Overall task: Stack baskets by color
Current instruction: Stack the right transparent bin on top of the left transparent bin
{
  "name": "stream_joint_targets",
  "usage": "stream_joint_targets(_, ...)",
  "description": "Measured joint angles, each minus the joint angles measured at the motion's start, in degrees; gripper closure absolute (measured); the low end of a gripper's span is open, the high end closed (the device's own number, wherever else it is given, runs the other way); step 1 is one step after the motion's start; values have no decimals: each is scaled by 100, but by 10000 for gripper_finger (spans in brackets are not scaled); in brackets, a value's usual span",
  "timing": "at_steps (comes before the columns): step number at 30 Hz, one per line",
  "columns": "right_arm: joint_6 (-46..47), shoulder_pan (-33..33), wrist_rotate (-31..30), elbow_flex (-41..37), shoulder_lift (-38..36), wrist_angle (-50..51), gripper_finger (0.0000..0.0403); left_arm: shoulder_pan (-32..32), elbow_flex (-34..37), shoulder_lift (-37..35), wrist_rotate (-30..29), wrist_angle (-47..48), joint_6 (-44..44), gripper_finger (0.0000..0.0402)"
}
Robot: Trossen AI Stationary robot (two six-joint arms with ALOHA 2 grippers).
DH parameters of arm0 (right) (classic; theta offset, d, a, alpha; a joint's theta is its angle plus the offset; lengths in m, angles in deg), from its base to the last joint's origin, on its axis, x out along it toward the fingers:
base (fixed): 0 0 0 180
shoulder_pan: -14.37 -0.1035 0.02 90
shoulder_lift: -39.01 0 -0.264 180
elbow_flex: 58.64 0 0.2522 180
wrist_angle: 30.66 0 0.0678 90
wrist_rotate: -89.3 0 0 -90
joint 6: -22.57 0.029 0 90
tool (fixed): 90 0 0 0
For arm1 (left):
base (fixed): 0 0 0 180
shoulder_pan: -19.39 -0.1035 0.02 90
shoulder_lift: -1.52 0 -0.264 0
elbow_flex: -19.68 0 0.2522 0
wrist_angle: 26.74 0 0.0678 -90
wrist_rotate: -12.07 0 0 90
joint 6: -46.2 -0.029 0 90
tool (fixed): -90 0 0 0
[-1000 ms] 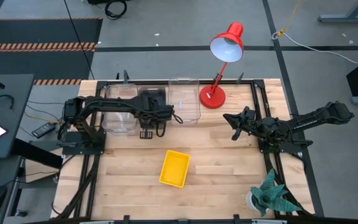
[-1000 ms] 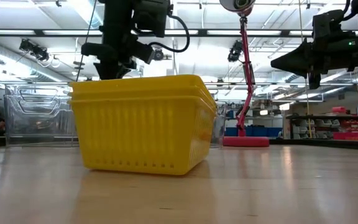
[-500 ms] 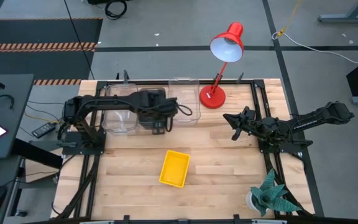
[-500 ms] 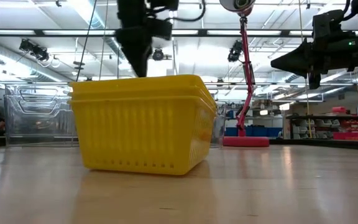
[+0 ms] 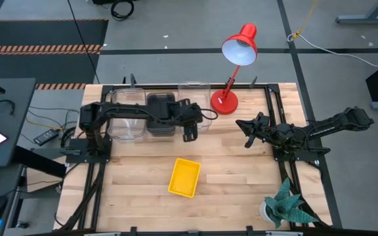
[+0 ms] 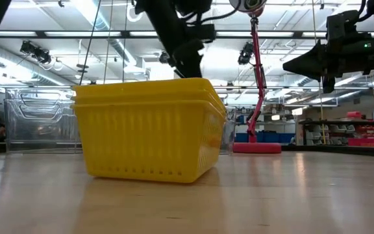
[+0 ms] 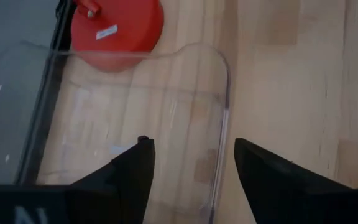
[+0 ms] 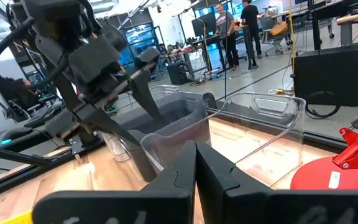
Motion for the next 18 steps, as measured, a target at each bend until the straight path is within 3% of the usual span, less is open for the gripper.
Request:
stream_joint_targets(4, -2, 0, -1, 0, -4, 12, 389, 30, 0, 203, -43, -5, -51, 168)
stream_joint_targets(13, -2, 0, -1, 1, 1, 16, 389, 163, 0, 250, -859, -297, -719, 151)
stream_joint_targets(18, 0, 0, 1, 0, 2, 18, 389, 154, -3, 350, -313, -791, -739, 152)
